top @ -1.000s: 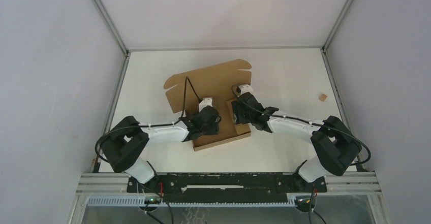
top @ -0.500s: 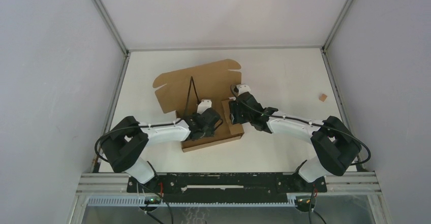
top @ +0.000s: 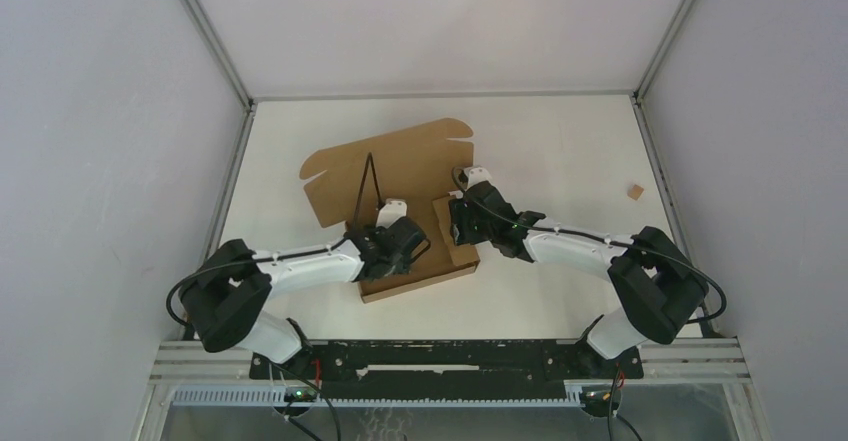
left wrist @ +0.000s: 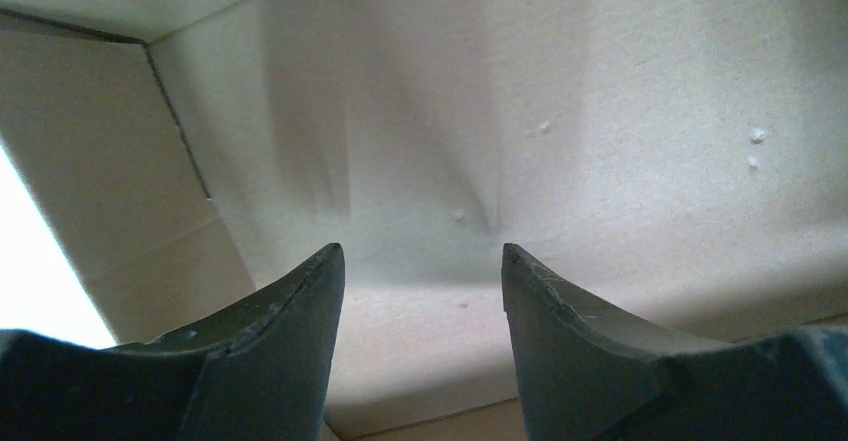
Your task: Fold the paper box
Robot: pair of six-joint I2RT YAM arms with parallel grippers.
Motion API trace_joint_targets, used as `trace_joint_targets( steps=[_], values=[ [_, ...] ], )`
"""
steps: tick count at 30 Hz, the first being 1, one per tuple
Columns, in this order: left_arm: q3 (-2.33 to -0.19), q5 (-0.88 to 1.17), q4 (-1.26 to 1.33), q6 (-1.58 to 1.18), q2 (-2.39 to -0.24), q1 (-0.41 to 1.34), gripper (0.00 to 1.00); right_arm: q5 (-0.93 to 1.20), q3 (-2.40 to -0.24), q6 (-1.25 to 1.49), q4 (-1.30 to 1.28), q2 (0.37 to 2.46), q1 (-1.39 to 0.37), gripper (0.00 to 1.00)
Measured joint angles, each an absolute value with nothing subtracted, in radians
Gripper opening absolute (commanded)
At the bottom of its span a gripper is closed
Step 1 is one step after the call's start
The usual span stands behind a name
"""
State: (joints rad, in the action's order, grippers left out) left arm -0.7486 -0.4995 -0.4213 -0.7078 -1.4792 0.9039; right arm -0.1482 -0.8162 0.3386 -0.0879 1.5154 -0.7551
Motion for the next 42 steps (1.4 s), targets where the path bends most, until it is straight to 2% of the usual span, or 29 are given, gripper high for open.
trace_joint_targets(
  steps=[13,20,26,33,42],
  values=[
    [-0.705,-0.528,-0.416,-0.706,-1.462,0.894,0.66,-0.148,-0.816,0.339,-0.088,1.518,-0.756,0.61],
    [-0.682,-0.509,-0.332,-0.697,-1.464,0.868,0.54,-0.146,-0.816,0.338,-0.088,1.518,-0.759,0.61],
    [-0.68,-0.501,-0.263,-0.688,-1.488,0.862,0.57,-0.126,-0.83,0.325,-0.097,1.518,-0.761,0.63],
    [-0.673,-0.494,-0.224,-0.677,-1.493,0.859,0.58,-0.121,-0.876,0.32,-0.11,1.541,-0.758,0.74],
    [-0.671,-0.495,-0.197,-0.663,-1.501,0.856,0.58,-0.133,-0.947,0.327,-0.111,1.611,-0.739,0.75]
  ],
)
